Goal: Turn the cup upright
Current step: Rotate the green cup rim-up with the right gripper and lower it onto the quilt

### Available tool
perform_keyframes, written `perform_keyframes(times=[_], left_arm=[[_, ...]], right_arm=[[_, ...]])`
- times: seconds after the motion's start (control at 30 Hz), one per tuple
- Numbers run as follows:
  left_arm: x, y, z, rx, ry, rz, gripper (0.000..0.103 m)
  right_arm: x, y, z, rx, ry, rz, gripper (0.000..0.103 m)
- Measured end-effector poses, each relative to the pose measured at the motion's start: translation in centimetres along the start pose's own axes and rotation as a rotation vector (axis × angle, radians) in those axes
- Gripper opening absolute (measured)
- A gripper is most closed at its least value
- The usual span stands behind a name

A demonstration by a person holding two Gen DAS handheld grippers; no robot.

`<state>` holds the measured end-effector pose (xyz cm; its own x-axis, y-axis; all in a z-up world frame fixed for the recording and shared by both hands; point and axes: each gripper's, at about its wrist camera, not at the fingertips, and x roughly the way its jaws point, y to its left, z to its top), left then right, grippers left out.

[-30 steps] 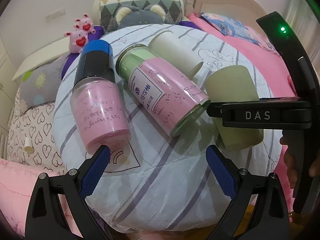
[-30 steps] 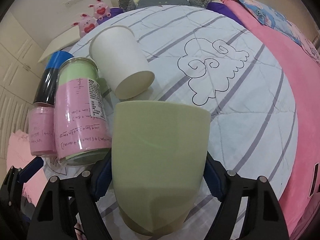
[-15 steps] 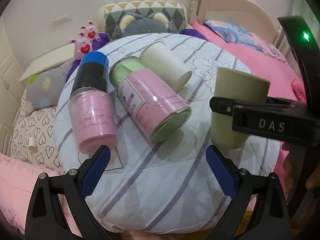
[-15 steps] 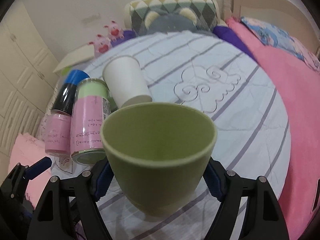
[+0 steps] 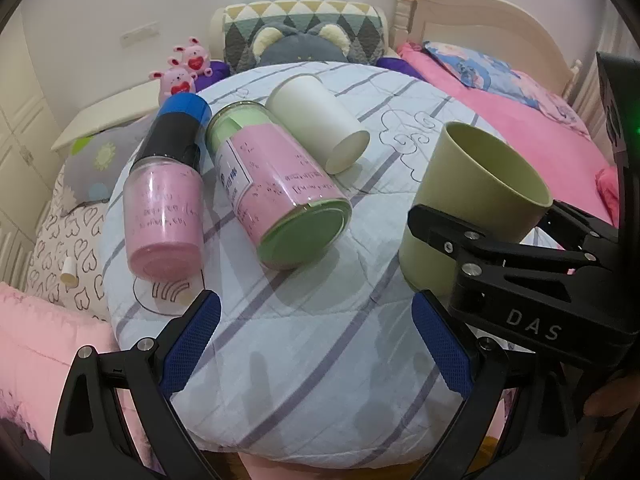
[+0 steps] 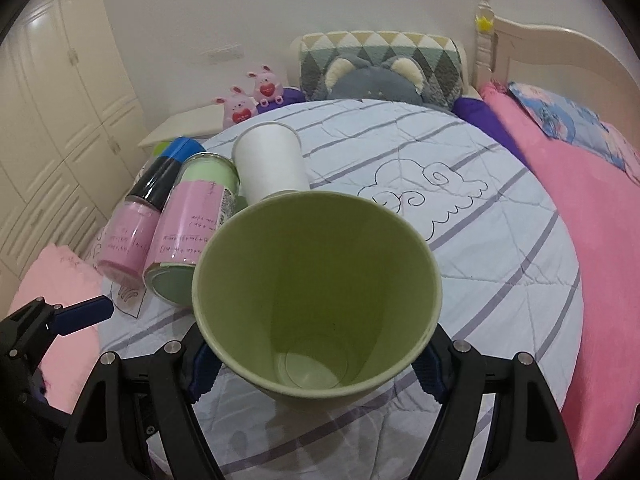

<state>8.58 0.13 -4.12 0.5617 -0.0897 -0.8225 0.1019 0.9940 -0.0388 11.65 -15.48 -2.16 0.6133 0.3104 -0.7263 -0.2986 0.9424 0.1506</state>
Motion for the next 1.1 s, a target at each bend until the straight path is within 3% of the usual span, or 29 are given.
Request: perform_keyframes(times=[0.2, 0.5, 1.1], left_arm=[[-0.5, -0.2, -0.5, -0.019, -0.016, 0.014, 0.102], [-1.7, -0.1, -1.0, -0.051, -0.047, 0.008, 0.102], [-5.1, -1.3, -2.2, -0.015, -0.131, 0.041, 0.102]], right_arm=[[0.5, 0.2, -0.6, -0.013, 0.02, 0.03, 0.08], [-1.2, 0.1, -0.8, -0.022, -0.028, 0.043, 0.082], [-5.5, -0.9, -1.3, -0.003, -0.117, 0.087, 0.083]])
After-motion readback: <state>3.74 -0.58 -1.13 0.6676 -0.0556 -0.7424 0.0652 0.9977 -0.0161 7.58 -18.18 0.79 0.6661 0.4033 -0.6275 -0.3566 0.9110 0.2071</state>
